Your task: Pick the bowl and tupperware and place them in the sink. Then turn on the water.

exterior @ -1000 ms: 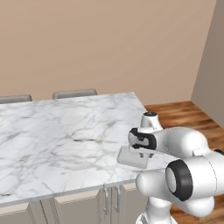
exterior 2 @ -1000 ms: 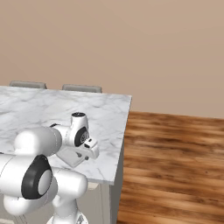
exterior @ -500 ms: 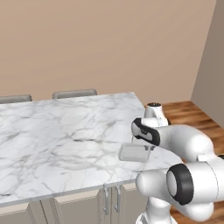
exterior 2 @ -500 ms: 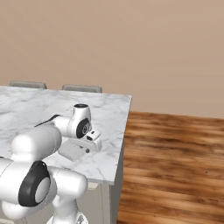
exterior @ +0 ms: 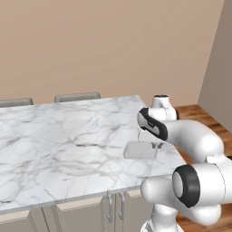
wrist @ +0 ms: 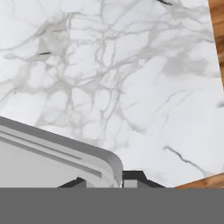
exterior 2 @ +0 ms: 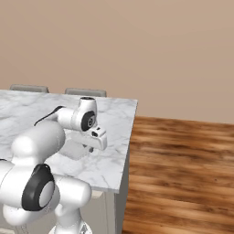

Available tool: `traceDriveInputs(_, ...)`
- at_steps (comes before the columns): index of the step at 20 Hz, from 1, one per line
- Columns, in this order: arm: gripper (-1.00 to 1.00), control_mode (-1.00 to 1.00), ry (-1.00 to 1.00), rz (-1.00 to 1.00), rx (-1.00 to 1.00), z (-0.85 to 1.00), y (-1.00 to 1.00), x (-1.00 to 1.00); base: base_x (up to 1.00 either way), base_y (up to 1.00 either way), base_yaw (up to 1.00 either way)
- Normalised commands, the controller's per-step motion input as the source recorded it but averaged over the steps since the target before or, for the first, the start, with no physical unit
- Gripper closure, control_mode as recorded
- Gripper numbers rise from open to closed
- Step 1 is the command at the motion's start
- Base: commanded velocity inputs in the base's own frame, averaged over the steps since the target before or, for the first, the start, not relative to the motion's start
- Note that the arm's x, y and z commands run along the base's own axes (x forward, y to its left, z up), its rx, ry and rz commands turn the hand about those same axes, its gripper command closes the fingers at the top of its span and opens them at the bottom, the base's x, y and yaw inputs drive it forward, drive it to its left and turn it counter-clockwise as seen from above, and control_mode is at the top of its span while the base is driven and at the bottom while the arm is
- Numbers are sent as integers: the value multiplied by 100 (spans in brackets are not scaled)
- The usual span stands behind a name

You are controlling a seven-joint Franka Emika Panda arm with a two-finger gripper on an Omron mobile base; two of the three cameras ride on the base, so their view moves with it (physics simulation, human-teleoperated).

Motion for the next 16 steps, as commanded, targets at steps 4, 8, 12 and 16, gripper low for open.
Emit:
traceDriveInputs(4, 100, -100, 11, 0, 1, 46, 0, 23, 0, 0, 0)
traceDriveInputs(8, 100, -100, 9, 0, 2, 45, 0, 26, 0, 0, 0)
traceDriveInputs(12, 100, -100, 8, 0, 0, 33, 0, 19, 0, 0, 0)
traceDriveInputs(16, 100, -100, 6, 0, 1, 17, -6, 4, 0, 0, 0)
